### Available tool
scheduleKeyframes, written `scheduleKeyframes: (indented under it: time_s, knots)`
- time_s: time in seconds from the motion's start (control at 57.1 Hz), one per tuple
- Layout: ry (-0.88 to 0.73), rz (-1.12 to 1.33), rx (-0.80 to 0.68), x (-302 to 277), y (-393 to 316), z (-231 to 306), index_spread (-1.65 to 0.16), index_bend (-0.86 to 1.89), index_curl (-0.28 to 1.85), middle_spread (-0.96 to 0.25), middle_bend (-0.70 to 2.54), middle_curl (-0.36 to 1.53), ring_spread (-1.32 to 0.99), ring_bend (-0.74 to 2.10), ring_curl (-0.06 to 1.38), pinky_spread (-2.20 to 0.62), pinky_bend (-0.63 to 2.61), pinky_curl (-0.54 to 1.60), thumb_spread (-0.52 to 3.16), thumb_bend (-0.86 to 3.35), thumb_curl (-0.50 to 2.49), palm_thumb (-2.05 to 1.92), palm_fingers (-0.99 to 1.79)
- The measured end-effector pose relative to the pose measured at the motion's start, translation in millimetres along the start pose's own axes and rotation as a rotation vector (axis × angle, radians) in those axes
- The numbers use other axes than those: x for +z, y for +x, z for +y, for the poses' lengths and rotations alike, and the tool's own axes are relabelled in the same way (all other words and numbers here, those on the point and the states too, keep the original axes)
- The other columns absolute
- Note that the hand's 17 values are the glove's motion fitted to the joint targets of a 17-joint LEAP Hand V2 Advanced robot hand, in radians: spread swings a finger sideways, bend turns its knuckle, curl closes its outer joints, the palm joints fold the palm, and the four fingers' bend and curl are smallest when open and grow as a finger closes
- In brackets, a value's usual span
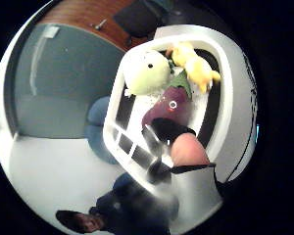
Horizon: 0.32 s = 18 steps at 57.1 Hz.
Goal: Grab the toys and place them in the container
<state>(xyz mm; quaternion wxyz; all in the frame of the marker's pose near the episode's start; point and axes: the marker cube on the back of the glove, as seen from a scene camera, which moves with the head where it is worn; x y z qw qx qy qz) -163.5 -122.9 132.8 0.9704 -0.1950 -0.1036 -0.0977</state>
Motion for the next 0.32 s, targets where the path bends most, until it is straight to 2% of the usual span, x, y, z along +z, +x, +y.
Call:
scheduleKeyframes:
  time_s: [0.105,0.315]
  knots:
    - [0.039,-0.090,-0.004,-20.5,9.2,23.8,-0.23,0.19,0.48,-0.02,0.09,0.30,-0.07,0.23,0.20,0.01,0.62,0.41,1.28,-0.02,0.42,0.22,-0.15]
    - [0.150,-0.039,-0.065,-62.1,44.1,74.9,-0.24,0.35,0.52,0.00,0.15,0.26,-0.06,0.18,0.21,0.01,0.53,0.38,1.39,0.01,0.39,0.27,-0.01]
